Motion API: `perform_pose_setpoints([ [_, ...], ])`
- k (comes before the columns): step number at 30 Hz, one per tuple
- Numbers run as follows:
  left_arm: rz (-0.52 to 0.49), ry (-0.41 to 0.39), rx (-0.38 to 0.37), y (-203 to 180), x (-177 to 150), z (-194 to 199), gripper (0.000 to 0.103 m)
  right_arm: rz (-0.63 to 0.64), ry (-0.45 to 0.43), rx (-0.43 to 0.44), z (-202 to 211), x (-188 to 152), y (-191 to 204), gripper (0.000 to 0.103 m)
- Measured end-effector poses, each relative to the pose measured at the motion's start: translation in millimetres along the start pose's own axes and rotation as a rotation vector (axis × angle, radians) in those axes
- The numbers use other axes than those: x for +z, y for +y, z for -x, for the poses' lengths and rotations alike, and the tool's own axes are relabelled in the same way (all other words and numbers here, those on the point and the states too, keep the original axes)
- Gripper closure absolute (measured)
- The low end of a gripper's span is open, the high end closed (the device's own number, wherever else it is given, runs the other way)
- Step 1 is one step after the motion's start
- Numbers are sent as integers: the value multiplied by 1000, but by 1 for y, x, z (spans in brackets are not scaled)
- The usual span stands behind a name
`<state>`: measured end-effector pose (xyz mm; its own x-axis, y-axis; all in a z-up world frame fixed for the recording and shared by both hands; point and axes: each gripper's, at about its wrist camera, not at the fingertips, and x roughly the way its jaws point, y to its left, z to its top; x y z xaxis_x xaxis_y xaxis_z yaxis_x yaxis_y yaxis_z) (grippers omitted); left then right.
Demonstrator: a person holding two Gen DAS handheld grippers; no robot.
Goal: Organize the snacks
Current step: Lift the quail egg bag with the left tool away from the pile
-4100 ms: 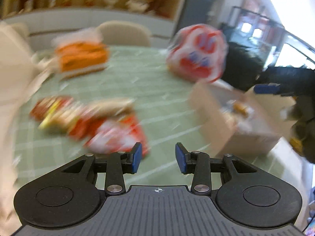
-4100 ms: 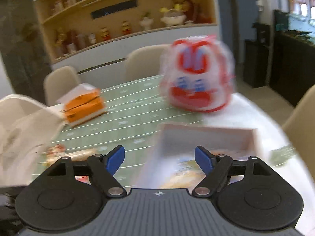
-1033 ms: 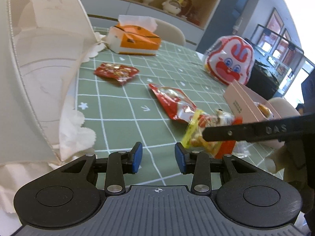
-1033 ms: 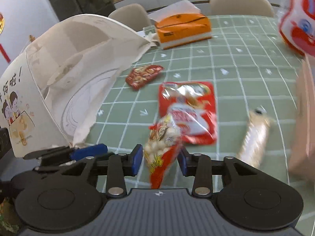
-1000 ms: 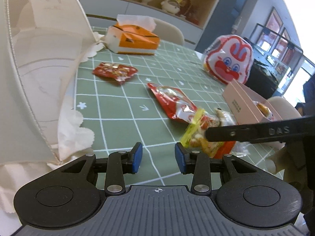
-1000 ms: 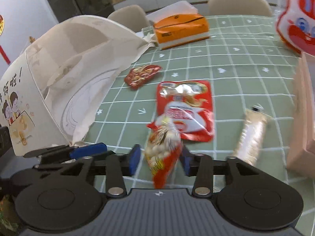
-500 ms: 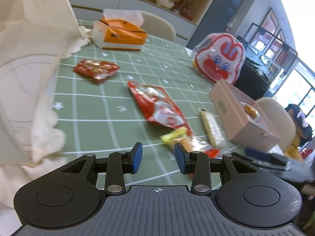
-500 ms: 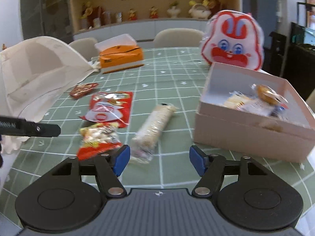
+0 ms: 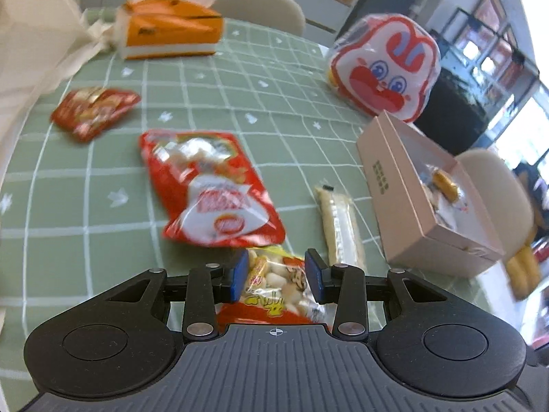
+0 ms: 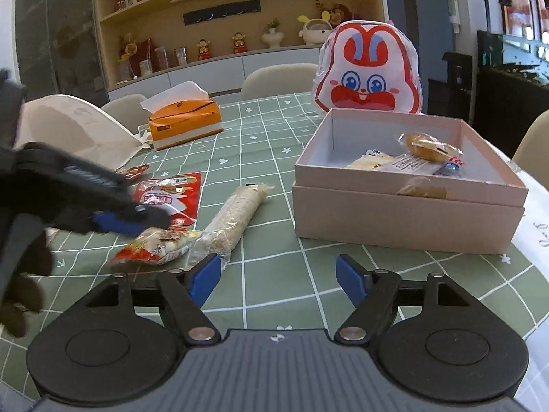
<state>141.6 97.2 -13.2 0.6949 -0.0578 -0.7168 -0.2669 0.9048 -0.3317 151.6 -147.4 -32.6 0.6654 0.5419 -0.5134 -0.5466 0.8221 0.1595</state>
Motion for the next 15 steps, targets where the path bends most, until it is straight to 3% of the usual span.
perform_pose_setpoints([
  [7,-416,-67,163,-48,-28,3,62,-71,42,26,-4,-1,-13,26],
  [11,-569,-49,120,-61,-43,4,56,-86,45,45,-2,-2,-15,26],
  [13,-584,-19,87,-63,-45,2,47,-89,44,57,-1,-3,-16,25],
  [15,-593,-14,75,-64,-46,1,46,-98,44,66,-1,-3,-18,25],
])
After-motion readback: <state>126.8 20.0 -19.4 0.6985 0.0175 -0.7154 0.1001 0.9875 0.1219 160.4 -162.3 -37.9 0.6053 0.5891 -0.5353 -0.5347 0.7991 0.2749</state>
